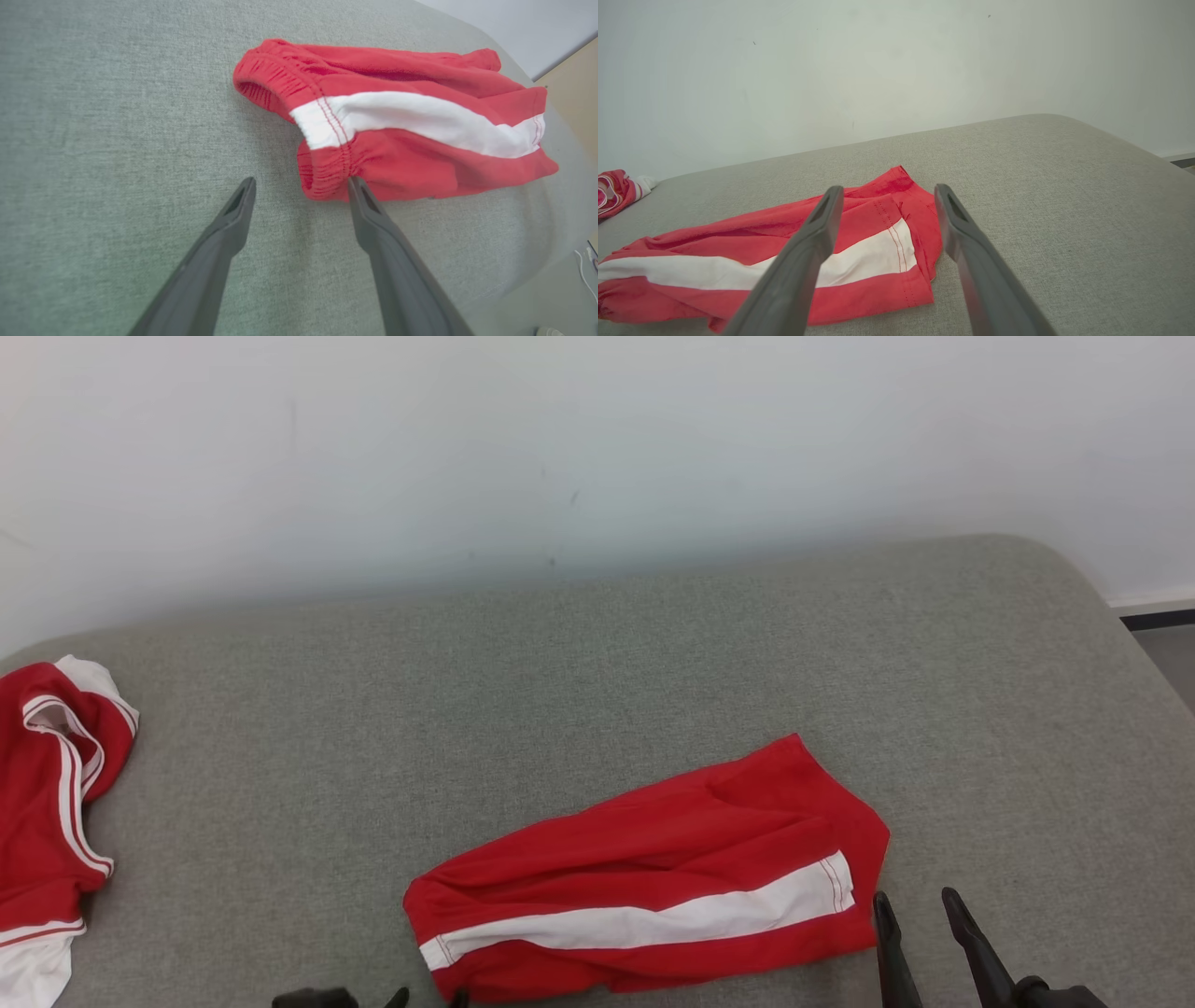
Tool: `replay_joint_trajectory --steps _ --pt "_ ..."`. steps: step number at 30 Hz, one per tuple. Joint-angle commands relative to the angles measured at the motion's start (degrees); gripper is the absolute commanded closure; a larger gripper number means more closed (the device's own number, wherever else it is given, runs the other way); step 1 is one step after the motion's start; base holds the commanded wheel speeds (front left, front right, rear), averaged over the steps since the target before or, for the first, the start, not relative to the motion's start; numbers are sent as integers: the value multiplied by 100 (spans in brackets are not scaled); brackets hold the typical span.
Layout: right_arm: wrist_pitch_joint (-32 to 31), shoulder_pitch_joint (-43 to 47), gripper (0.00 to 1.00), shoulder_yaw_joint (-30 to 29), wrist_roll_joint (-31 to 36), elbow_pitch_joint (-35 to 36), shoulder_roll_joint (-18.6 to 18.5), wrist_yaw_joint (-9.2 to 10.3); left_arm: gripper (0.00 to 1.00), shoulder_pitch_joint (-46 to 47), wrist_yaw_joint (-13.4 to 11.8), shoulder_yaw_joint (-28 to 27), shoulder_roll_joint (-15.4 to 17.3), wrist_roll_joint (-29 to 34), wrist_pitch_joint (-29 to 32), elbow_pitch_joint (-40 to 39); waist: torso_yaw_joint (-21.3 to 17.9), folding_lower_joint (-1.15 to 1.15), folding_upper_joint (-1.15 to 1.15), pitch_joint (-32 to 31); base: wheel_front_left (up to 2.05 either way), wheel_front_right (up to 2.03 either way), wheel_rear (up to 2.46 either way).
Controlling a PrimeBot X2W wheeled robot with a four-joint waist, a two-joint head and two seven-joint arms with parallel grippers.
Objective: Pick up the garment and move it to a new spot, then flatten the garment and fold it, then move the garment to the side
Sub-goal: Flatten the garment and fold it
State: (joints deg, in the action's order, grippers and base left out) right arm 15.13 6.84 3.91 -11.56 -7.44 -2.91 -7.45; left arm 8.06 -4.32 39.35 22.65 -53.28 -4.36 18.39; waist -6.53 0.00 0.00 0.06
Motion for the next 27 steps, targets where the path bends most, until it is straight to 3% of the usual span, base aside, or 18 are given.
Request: replay_joint_trajectory --steps 1,10,14,20,27 --pt "1 66 0 -22 9 0 3 -7 0 -110 -24 16 9 56 -100 59 -15 0 0 -35 0 0 0" --pt "1 261 0 -224 42 56 3 -7 0 -599 -404 -420 -116 657 -1068 30 81 0 0 -225 0 0 0" --pt "1 329 0 -371 42 97 2 -7 0 -960 -468 -1298 -396 1526 -1081 -667 232 0 0 -292 0 0 0" --pt "1 382 0 -519 49 130 1 -7 0 -1630 -130 -2496 -1053 2835 -1086 -1450 437 0 0 -406 0 0 0" --pt "1 410 0 -551 53 78 1 -7 0 -2082 369 -3454 -1612 3792 -1086 -1611 585 0 0 -541 0 0 0"
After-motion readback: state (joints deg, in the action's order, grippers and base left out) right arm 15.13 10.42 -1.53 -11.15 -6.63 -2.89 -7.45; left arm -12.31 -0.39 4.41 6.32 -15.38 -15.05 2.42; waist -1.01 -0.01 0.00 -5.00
